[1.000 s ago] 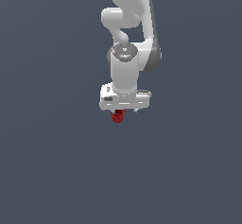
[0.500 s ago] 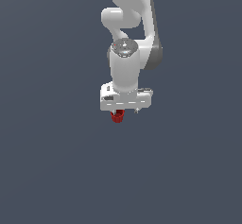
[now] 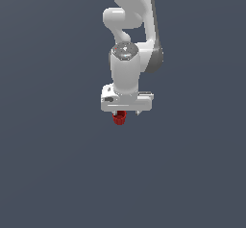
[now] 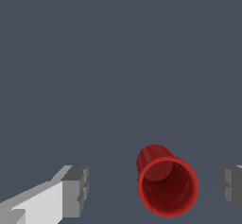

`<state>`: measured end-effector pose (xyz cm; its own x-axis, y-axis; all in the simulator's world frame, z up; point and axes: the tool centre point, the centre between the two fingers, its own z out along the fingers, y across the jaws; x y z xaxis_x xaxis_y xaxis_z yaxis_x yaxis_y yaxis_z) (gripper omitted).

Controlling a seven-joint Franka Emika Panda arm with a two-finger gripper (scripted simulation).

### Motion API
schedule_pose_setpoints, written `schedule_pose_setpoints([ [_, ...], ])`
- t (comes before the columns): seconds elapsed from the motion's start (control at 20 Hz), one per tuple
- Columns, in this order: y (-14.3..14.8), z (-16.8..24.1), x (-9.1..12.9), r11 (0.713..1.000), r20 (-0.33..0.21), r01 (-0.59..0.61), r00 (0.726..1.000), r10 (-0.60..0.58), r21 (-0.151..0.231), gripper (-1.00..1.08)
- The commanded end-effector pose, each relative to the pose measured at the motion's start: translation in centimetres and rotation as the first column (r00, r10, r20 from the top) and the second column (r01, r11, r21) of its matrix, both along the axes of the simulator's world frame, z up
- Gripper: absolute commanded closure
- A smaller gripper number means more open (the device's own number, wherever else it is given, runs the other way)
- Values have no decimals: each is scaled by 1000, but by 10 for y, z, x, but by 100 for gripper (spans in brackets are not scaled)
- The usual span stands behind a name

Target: Pick up the object and move it to a goal position.

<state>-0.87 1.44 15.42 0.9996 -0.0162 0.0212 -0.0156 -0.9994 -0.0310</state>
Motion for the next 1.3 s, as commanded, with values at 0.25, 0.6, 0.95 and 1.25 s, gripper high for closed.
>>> schedule_pose_setpoints([
  [0.25, -10, -18, -15, 987, -11, 161, 987, -161, -6, -92],
  [0.6, -22, -38, -35, 936, -19, 352, 936, -352, -17, -92],
  [0.95, -30, -51, -49, 880, -22, 474, 880, -474, -26, -92],
  [1.25, -34, -56, -55, 853, -22, 522, 852, -523, -30, -92],
])
